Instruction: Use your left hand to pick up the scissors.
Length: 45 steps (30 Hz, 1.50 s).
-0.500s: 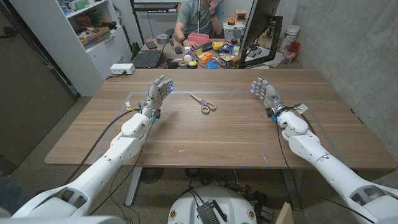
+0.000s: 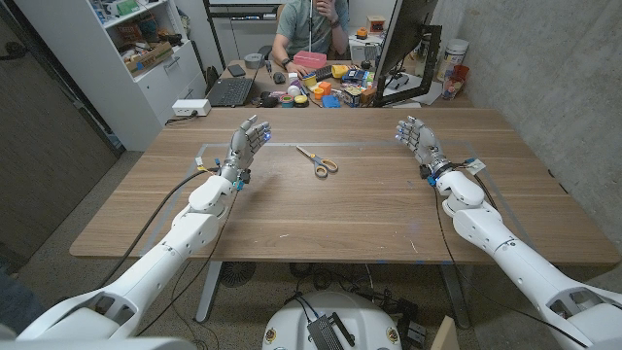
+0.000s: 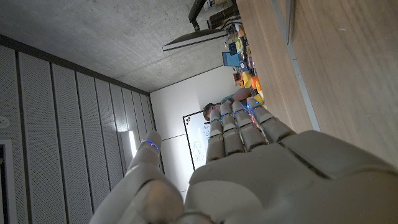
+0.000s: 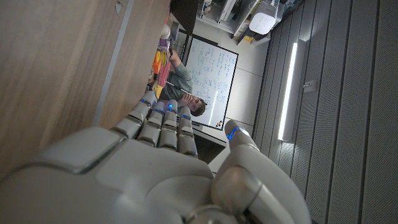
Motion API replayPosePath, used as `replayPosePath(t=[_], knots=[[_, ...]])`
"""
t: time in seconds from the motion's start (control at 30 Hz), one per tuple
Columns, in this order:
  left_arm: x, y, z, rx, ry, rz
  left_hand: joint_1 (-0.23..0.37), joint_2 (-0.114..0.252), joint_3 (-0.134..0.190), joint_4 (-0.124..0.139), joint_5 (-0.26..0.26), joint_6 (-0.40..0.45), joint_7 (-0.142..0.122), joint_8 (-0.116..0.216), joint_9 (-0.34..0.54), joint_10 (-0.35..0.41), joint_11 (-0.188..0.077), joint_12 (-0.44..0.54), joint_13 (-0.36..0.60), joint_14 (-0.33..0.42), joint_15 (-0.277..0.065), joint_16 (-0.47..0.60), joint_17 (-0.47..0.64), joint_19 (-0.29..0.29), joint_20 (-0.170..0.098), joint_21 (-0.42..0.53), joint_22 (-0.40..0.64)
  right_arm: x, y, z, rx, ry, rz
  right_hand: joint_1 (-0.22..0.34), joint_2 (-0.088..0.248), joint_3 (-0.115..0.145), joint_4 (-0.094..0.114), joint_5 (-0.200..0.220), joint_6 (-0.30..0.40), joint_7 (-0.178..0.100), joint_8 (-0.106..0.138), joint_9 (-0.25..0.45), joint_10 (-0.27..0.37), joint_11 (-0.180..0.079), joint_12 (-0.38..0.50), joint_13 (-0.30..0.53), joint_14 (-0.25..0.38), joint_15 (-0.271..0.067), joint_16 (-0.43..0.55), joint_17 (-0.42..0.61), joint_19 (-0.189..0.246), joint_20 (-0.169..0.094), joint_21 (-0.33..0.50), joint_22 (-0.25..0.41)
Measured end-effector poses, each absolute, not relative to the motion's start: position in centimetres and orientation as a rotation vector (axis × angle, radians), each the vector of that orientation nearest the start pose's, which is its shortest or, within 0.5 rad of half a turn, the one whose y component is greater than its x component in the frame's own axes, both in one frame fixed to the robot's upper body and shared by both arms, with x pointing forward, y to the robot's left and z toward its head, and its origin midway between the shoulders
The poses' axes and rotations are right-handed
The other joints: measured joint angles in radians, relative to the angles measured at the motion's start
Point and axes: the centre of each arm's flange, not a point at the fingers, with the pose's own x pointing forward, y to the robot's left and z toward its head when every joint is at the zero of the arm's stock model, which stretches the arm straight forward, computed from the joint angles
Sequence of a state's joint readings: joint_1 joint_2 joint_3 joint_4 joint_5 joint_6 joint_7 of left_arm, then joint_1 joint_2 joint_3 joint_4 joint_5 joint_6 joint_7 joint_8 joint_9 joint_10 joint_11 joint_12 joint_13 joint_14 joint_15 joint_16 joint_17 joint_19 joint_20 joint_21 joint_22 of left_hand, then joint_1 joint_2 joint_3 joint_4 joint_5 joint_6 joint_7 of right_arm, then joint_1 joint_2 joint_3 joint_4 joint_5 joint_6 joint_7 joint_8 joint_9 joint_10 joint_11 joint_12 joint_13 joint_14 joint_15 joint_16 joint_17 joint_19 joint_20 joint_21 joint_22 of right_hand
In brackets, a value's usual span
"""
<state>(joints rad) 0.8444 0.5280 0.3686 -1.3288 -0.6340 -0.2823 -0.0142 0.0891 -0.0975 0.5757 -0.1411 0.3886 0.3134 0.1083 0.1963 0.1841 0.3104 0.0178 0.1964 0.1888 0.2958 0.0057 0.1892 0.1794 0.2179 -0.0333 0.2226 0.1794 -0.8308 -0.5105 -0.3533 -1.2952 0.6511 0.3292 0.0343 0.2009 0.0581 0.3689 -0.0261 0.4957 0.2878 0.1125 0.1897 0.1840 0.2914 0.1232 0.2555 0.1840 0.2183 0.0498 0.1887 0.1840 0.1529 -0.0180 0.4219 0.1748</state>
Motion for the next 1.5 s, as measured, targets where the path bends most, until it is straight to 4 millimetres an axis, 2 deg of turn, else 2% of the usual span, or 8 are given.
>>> replayPosePath(t=[0.2, 0.33, 0.47, 0.57, 0.73, 0.83, 1.1, 1.5], knots=[[64.3, 30.7, -0.2, 0.128, -0.591, -0.193, 0.104, 0.025, 0.041, -0.037, 0.004, 0.022, -0.013, 0.008, 0.000, 0.026, -0.021, 0.011, 0.000, 0.013, -0.013, 0.000, 0.000, -0.001, 0.021, -0.005, 0.000, 64.7, -30.2, -0.6, 0.055, -0.680, 0.178, 0.000, 0.000, 0.000, 0.000, 0.000, 0.000, 0.000, 0.000, 0.000, 0.000, 0.000, 0.000, 0.000, 0.000, 0.000, 0.000, 0.000, 0.000, 0.000, 0.000, 0.000], [63.7, 31.9, 2.2, 0.307, -0.582, -0.205, 0.178, 0.032, 0.068, -0.049, 0.007, 0.032, -0.021, 0.012, 0.000, 0.042, -0.030, 0.015, 0.005, 0.020, -0.013, 0.000, -0.003, 0.010, 0.032, -0.005, 0.000, 64.7, -30.4, -0.3, 0.062, -0.700, 0.164, 0.000, 0.000, 0.000, 0.000, 0.000, 0.000, 0.000, 0.000, 0.000, 0.004, -0.003, 0.000, 0.000, 0.000, 0.000, 0.000, 0.000, 0.000, 0.000, 0.000, 0.000], [63.2, 32.7, 4.1, 0.466, -0.566, -0.205, 0.253, 0.027, 0.095, -0.053, 0.007, 0.032, -0.021, 0.012, 0.003, 0.053, -0.038, 0.015, 0.005, 0.031, -0.012, 0.000, -0.003, 0.023, 0.045, -0.005, 0.000, 64.7, -30.6, -0.1, 0.067, -0.715, 0.154, 0.000, 0.000, 0.000, 0.000, 0.000, 0.005, -0.005, 0.000, 0.000, 0.004, -0.003, 0.000, 0.000, 0.000, 0.000, 0.000, 0.000, 0.000, 0.000, -0.004, 0.005], [62.9, 33.1, 5.5, 0.567, -0.562, -0.202, 0.292, 0.021, 0.107, -0.055, 0.007, 0.026, -0.027, 0.012, 0.005, 0.054, -0.039, 0.015, 0.009, 0.035, -0.008, 0.000, -0.002, 0.025, 0.057, -0.005, 0.000, 64.7, -30.6, 0.0, 0.071, -0.722, 0.147, 0.000, 0.000, 0.000, 0.000, 0.000, 0.005, -0.005, 0.000, 0.000, 0.004, -0.003, 0.000, 0.001, 0.000, 0.000, 0.000, 0.000, 0.000, 0.000, -0.004, 0.005], [62.3, 33.2, 8.0, 0.764, -0.565, -0.196, 0.346, 0.006, 0.120, -0.056, 0.007, 0.017, -0.035, 0.012, 0.005, 0.056, -0.047, 0.015, 0.009, 0.043, 0.000, 0.000, 0.000, 0.030, 0.062, -0.005, 0.000, 64.6, -30.7, 0.2, 0.076, -0.734, 0.134, 0.000, 0.000, 0.000, 0.000, 0.000, 0.005, -0.005, 0.000, 0.000, 0.003, -0.003, 0.000, 0.005, 0.000, 0.000, 0.000, 0.000, 0.000, 0.000, -0.008, 0.005], [62.0, 33.1, 9.9, 0.909, -0.583, -0.171, 0.369, -0.004, 0.128, -0.056, 0.007, 0.012, -0.041, 0.012, 0.005, 0.051, -0.052, 0.015, 0.009, 0.043, 0.000, 0.000, 0.000, 0.026, 0.069, -0.005, 0.000, 64.6, -30.8, 0.3, 0.076, -0.743, 0.126, 0.000, 0.000, 0.000, 0.000, 0.000, 0.005, -0.005, 0.000, 0.000, 0.003, -0.003, 0.000, 0.005, 0.000, 0.000, 0.000, 0.000, 0.000, 0.000, -0.008, 0.005], [61.7, 31.6, 13.0, 1.192, -0.617, -0.198, 0.412, -0.026, 0.136, -0.056, 0.007, 0.006, -0.046, 0.012, 0.005, 0.041, -0.062, 0.015, 0.014, 0.043, 0.000, 0.000, 0.000, 0.030, 0.073, -0.005, 0.000, 64.5, -30.8, 0.6, 0.082, -0.763, 0.101, 0.000, 0.000, 0.000, 0.000, 0.000, 0.011, -0.011, 0.000, 0.000, 0.009, -0.009, 0.000, 0.005, 0.003, -0.004, 0.000, 0.000, 0.000, 0.000, -0.012, 0.005], [62.6, 28.8, 15.1, 1.445, -0.687, -0.293, 0.451, -0.050, 0.140, -0.052, 0.007, 0.014, -0.053, 0.012, 0.004, 0.040, -0.063, 0.015, 0.014, 0.053, -0.001, 0.008, 0.005, 0.030, 0.073, -0.012, 0.005, 64.5, -30.5, 1.0, 0.083, -0.789, 0.066, 0.000, 0.000, 0.000, 0.000, 0.000, 0.011, -0.011, 0.000, 0.000, 0.009, -0.009, 0.000, 0.004, 0.003, -0.004, 0.000, 0.000, -0.004, 0.004, -0.016, 0.005]])
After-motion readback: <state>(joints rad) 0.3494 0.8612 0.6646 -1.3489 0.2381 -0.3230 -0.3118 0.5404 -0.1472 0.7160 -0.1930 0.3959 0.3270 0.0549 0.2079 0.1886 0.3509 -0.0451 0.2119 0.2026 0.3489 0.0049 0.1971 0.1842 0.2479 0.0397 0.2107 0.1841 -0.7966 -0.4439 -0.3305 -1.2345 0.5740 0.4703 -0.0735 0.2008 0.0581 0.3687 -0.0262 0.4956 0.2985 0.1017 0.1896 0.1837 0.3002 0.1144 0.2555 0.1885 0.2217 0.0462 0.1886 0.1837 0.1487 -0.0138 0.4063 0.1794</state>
